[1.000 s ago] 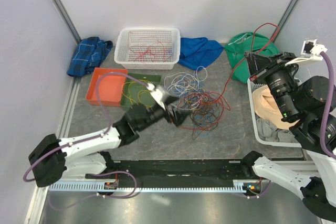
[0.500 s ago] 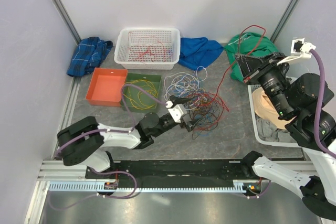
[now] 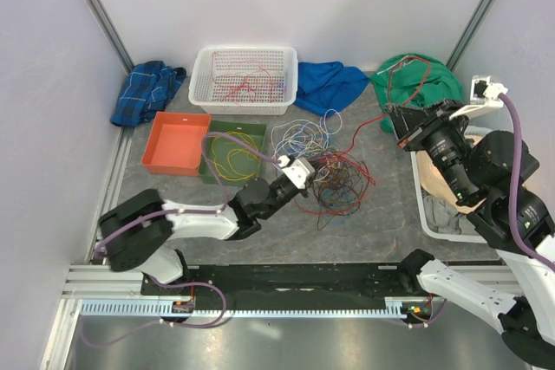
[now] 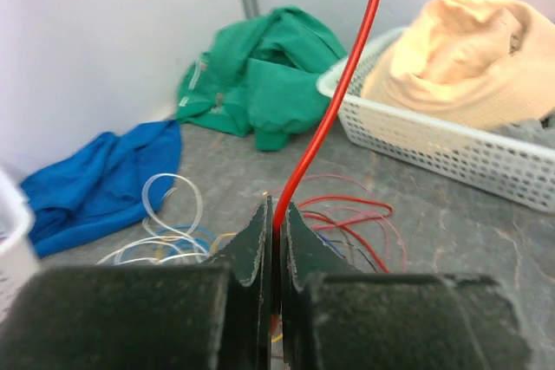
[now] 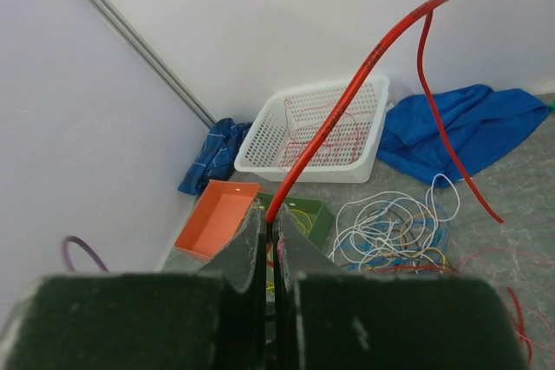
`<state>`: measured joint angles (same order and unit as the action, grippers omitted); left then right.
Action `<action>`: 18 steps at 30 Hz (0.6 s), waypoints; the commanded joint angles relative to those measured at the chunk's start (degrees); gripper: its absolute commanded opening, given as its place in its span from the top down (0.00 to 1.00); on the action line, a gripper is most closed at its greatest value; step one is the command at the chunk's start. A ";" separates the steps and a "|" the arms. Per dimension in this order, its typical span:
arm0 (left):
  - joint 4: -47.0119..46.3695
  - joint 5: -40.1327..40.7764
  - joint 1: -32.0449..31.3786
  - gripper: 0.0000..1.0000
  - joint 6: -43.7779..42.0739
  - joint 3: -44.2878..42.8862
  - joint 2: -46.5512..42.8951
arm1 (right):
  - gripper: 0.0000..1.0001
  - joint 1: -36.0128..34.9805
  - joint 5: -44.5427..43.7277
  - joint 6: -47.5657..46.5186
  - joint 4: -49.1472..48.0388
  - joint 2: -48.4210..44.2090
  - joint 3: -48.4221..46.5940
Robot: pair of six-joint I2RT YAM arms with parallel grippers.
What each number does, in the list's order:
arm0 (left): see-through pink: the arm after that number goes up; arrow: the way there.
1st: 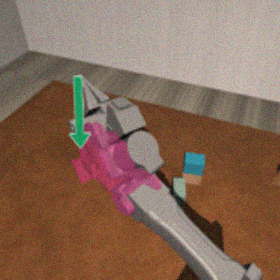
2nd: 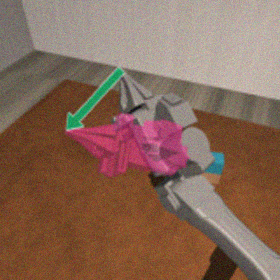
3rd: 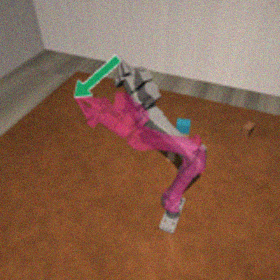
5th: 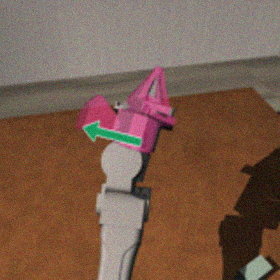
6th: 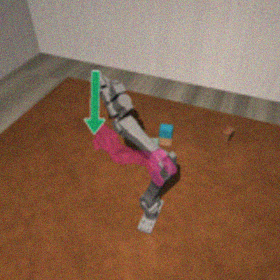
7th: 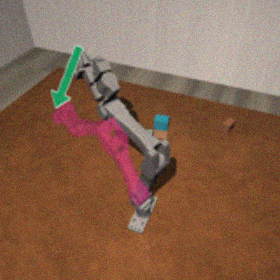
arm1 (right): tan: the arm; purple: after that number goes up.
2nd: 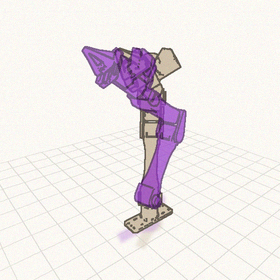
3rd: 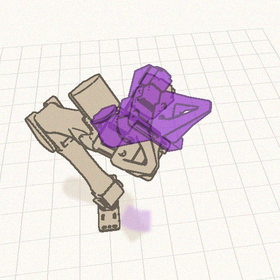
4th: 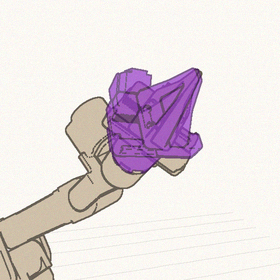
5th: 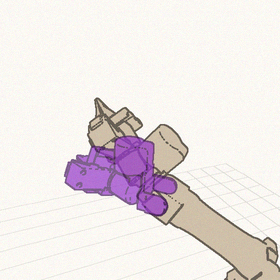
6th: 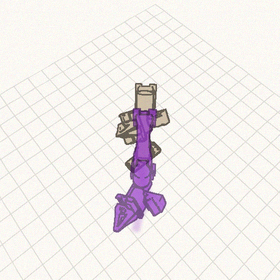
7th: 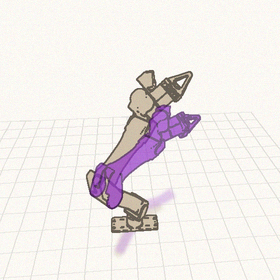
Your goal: Untangle the cables
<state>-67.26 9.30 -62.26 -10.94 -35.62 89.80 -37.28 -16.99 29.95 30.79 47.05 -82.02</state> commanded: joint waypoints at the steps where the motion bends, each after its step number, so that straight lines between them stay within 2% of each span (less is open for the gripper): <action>1: 17.28 8.10 0.47 0.98 2.92 -8.10 -14.63 | 1.00 0.01 -2.16 -1.21 -0.20 -3.18 3.26; 2: 30.31 9.23 1.17 0.98 4.16 -11.20 -16.91 | 1.00 -0.08 -2.43 -1.48 -0.11 -4.06 5.70; 3: 35.92 9.42 1.52 0.98 5.56 -17.76 -19.90 | 1.00 -0.08 -2.78 -1.57 -0.11 -5.20 7.21; 6: 52.43 8.55 2.76 0.98 9.97 -27.63 -22.38 | 1.00 -0.08 -4.62 -1.13 -0.11 -9.42 13.80; 9: 61.86 6.17 2.85 0.98 10.41 -43.25 -22.13 | 0.98 -0.08 -3.84 0.19 -0.11 -12.41 18.90; 10: 63.56 5.91 2.85 0.98 10.41 -46.27 -20.99 | 0.93 -0.08 -3.14 0.54 -0.20 -12.94 19.78; 13: 66.91 5.20 2.76 0.98 10.06 -56.56 -18.61 | 0.70 -0.08 -0.59 1.51 -0.20 -13.30 22.25; 14: 68.74 5.55 2.76 0.98 9.71 -58.76 -16.87 | 0.58 -0.08 0.37 1.68 -0.29 -13.38 23.30; 16: 70.50 5.55 2.85 0.98 8.49 -65.09 -14.93 | 0.48 0.01 0.91 1.86 -0.73 -13.73 24.27; 17: 70.95 5.38 2.76 0.98 8.04 -67.02 -13.00 | 0.39 -0.08 1.08 1.86 -0.81 -13.74 24.97; 18: 71.39 5.29 2.84 0.98 7.60 -71.04 -11.85 | 0.36 -0.08 1.17 2.04 -0.81 -13.91 25.33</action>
<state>-2.00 14.06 -59.81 -3.03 -96.71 73.38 -37.60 -16.49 32.08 28.29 33.71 -59.05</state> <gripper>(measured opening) 0.043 0.572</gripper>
